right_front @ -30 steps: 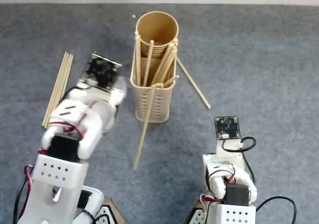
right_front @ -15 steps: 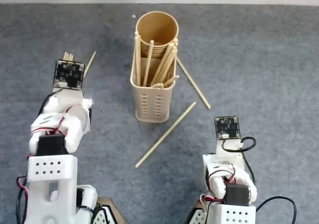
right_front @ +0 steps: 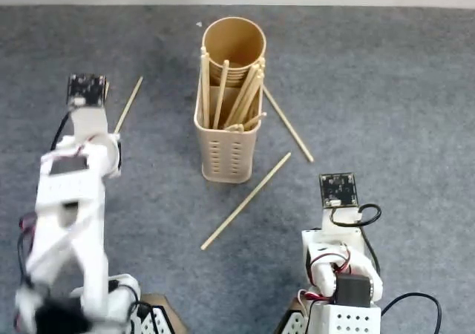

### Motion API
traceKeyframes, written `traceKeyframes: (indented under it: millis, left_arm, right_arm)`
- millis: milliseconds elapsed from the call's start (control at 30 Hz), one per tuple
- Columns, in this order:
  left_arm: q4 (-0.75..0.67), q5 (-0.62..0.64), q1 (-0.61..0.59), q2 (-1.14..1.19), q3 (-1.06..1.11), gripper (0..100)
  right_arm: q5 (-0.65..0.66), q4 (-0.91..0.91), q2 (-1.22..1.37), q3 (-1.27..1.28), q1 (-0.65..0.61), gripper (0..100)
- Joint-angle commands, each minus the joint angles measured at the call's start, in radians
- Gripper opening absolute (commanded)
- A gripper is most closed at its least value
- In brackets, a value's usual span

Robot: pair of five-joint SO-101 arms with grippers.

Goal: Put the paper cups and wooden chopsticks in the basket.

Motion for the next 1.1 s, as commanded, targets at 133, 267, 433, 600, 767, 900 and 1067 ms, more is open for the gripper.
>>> traceKeyframes:
  millis: [133, 267, 433, 600, 767, 900, 1067]
  left_arm:
    - [0.238, -0.011, -0.031, 0.397, -0.492, 12]
    - [0.494, -0.014, -0.031, 0.532, -0.734, 12]
    - [0.687, -0.014, -0.024, 0.587, -0.961, 12]
    - [0.704, -0.015, -0.002, 0.590, -0.977, 12]
    - [0.684, -0.008, 0.002, 0.636, -0.951, 19]
    - [0.578, -0.008, 0.001, 0.776, -0.957, 20]
    - [0.594, -0.006, -0.007, 0.951, -1.127, 20]
  right_arm:
    - [0.006, 0.007, -0.013, 0.153, 0.013, 0.6]
    - [0.006, 0.007, -0.013, 0.153, 0.013, 0.6]
    - [0.006, 0.007, -0.013, 0.153, 0.013, 0.6]
    - [0.006, 0.007, -0.013, 0.153, 0.013, 0.6]
    - [0.006, 0.007, -0.013, 0.153, 0.013, 0.6]
    - [0.006, 0.007, -0.013, 0.153, 0.013, 0.6]
    - [0.005, 0.007, -0.013, 0.153, 0.008, 0.6]
